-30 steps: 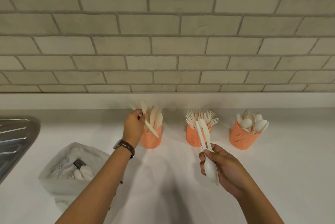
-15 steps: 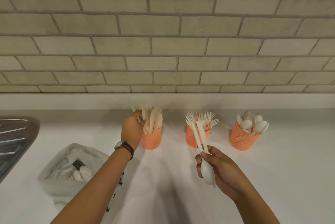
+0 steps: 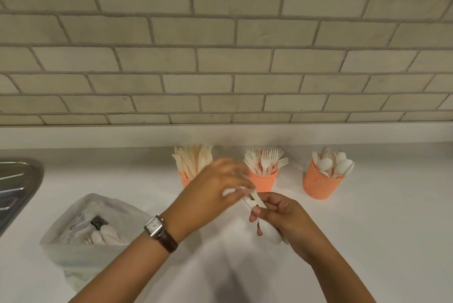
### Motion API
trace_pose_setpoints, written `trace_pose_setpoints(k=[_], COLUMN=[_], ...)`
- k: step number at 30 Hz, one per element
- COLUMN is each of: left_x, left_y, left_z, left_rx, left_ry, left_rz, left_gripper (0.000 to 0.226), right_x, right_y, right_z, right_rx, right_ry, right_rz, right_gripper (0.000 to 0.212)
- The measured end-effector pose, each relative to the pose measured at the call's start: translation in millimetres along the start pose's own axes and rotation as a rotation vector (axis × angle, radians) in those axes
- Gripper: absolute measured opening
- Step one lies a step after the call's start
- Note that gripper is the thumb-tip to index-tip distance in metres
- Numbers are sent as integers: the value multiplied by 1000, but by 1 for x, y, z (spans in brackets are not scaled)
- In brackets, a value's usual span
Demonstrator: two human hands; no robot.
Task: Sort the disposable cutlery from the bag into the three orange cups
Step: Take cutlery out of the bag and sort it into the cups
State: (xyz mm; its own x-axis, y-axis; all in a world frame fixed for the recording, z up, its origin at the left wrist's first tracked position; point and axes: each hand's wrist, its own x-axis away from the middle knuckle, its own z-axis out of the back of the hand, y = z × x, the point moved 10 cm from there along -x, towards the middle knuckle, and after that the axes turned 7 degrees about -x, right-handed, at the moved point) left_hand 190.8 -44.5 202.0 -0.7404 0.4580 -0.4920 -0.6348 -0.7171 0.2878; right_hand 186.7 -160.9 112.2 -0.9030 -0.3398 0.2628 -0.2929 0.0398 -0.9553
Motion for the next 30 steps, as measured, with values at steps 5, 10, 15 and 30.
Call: trace_pose_setpoints(k=[5, 10, 15, 30], left_x=[5, 10, 25, 40], left_y=[26, 12, -79, -159], left_z=[-27, -21, 16, 74], left_rx=[-285, -243, -117, -312], left_ry=[-189, -293, -182, -34], left_rz=[-275, -207, 409, 591], left_gripper=[19, 17, 32, 14], right_x=[4, 8, 11, 16], right_y=[-2, 1, 6, 14], right_z=[-6, -1, 34, 69], right_rx=[177, 316, 392, 133], right_ry=[-41, -28, 123, 316], right_rz=[-23, -64, -60, 0], right_gripper=[30, 37, 27, 20])
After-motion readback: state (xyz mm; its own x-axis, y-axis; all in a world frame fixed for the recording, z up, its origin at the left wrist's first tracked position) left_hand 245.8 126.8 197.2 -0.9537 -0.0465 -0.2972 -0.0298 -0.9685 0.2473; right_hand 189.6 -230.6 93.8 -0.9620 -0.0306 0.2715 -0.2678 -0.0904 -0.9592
